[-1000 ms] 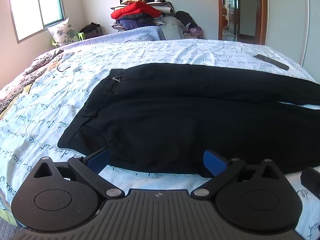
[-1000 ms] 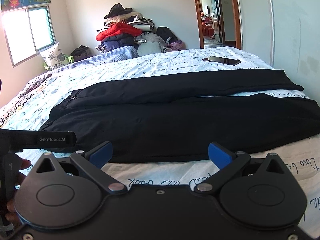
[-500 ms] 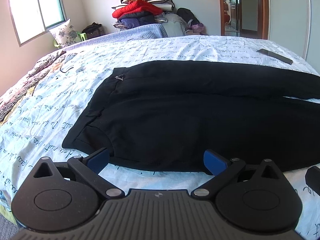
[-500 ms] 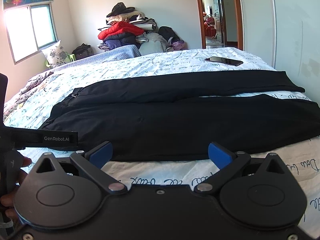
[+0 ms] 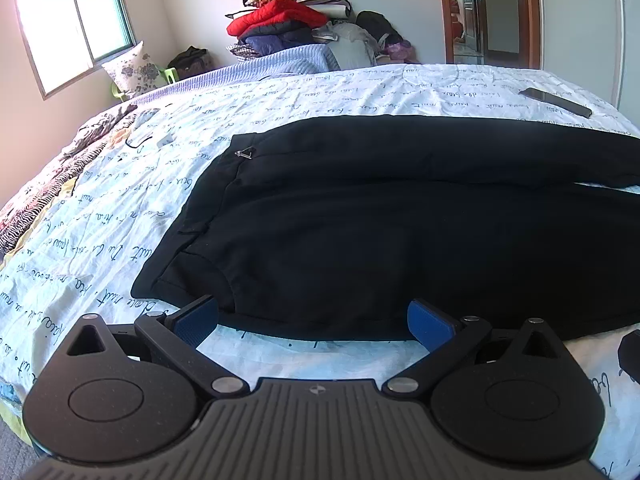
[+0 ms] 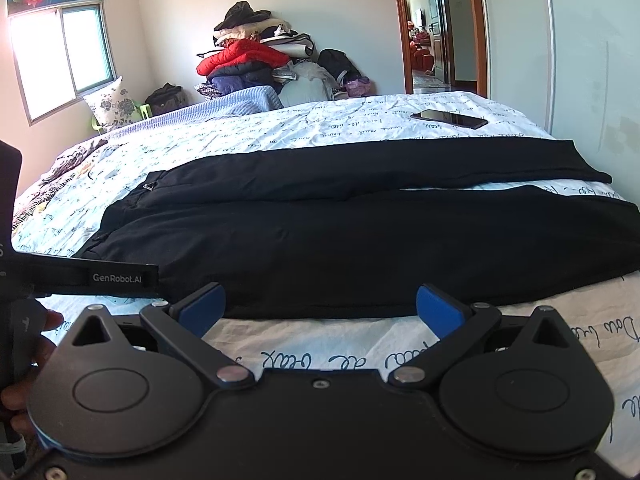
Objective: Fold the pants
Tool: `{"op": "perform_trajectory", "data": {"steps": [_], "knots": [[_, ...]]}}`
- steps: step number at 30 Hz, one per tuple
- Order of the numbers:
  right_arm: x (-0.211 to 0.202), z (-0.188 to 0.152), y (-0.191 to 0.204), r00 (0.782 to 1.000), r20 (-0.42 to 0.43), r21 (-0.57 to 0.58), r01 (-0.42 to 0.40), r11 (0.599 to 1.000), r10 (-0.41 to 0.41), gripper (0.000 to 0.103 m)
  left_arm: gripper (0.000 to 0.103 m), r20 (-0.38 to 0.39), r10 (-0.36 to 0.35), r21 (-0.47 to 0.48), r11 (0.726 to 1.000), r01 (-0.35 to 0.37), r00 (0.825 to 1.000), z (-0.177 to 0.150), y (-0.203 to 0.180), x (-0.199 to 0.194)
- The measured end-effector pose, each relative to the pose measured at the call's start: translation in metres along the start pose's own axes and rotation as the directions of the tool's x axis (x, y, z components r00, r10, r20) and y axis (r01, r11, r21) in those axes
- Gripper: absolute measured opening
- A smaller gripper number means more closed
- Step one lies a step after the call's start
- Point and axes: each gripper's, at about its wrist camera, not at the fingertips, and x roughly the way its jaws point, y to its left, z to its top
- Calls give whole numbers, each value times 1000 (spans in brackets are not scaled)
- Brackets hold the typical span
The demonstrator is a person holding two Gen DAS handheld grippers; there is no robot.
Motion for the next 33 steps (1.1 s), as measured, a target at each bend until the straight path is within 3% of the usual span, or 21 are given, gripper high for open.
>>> {"op": "perform_trajectory", "data": {"steps": [14, 27, 33], "knots": [[4, 4, 7, 1000, 12, -37, -10, 999, 10, 103, 103, -18, 7, -8, 1000, -7, 1000, 7, 8, 10], [31, 35, 28, 999, 14, -86, -49, 995, 50, 103, 103, -46, 14, -40, 999, -16, 999, 37, 32, 39], [49, 54, 43, 997, 42, -169, -57, 984, 65, 103, 103, -61, 37, -55, 998, -41, 997, 53, 49, 59]]}}
